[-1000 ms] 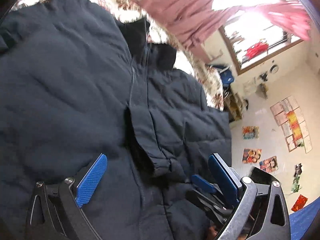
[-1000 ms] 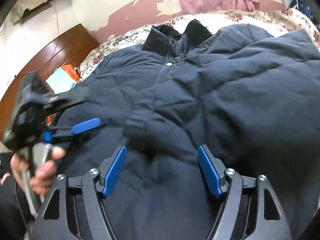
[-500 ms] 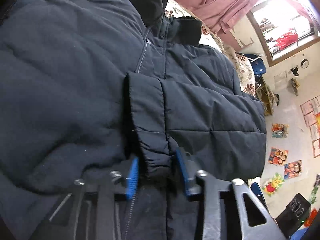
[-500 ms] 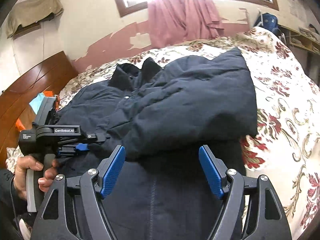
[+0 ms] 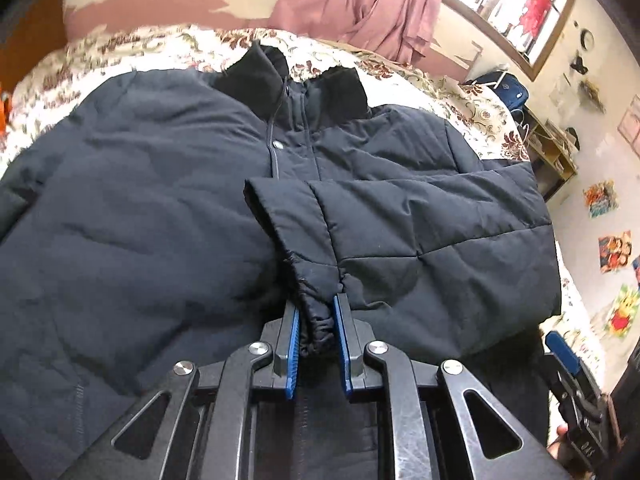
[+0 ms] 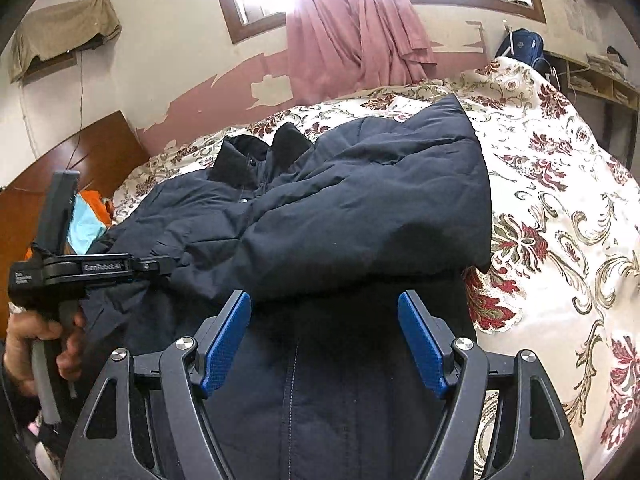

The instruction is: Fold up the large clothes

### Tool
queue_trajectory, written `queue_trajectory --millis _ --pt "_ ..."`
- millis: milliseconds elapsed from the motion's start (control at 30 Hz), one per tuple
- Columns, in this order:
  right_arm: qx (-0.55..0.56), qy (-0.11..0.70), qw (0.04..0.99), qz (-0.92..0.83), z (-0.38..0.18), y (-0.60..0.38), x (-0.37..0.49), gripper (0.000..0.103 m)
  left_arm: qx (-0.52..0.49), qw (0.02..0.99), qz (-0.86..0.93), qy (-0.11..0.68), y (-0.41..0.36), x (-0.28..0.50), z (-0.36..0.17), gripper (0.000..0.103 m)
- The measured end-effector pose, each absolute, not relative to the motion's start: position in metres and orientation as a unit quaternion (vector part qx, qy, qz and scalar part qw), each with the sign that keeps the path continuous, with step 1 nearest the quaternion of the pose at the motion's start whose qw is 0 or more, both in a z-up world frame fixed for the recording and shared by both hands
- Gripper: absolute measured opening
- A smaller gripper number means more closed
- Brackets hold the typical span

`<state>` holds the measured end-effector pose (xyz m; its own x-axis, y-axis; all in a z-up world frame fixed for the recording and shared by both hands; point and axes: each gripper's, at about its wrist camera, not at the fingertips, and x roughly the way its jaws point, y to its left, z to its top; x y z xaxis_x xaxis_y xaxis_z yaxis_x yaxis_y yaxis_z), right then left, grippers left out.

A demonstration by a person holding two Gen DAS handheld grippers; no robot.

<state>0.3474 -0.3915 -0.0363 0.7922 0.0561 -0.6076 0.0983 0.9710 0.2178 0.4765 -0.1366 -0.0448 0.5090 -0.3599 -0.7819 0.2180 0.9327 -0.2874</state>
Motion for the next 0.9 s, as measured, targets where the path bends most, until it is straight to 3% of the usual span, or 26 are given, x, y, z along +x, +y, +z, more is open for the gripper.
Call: queue_trajectory --millis 300,567,633,800,900 --pt "0.073 0.293 0.952 -0.047 0.000 -0.414 0.382 0.071 -0.038 0.901 -0.174 0.394 -0.110 0.470 -0.004 0.012" --pt "0.080 0.247 0.965 -0.045 0.012 -0.424 0.413 0.067 -0.029 0.947 -0.069 0.311 -0.047 0.472 0.025 0.011" --pt "0.083 0.249 0.964 -0.039 0.004 -0.416 0.423 0.061 -0.016 0.952 -0.042 0.302 -0.033 0.472 0.021 0.011" --pt "0.059 0.291 0.955 -0.028 -0.023 -0.395 0.462 0.033 0.005 0.946 -0.012 0.323 -0.013 0.478 -0.001 0.011" --pt "0.035 0.342 0.939 -0.032 -0.043 -0.383 0.488 0.032 0.016 0.938 0.002 0.345 -0.011 0.487 -0.020 0.011"
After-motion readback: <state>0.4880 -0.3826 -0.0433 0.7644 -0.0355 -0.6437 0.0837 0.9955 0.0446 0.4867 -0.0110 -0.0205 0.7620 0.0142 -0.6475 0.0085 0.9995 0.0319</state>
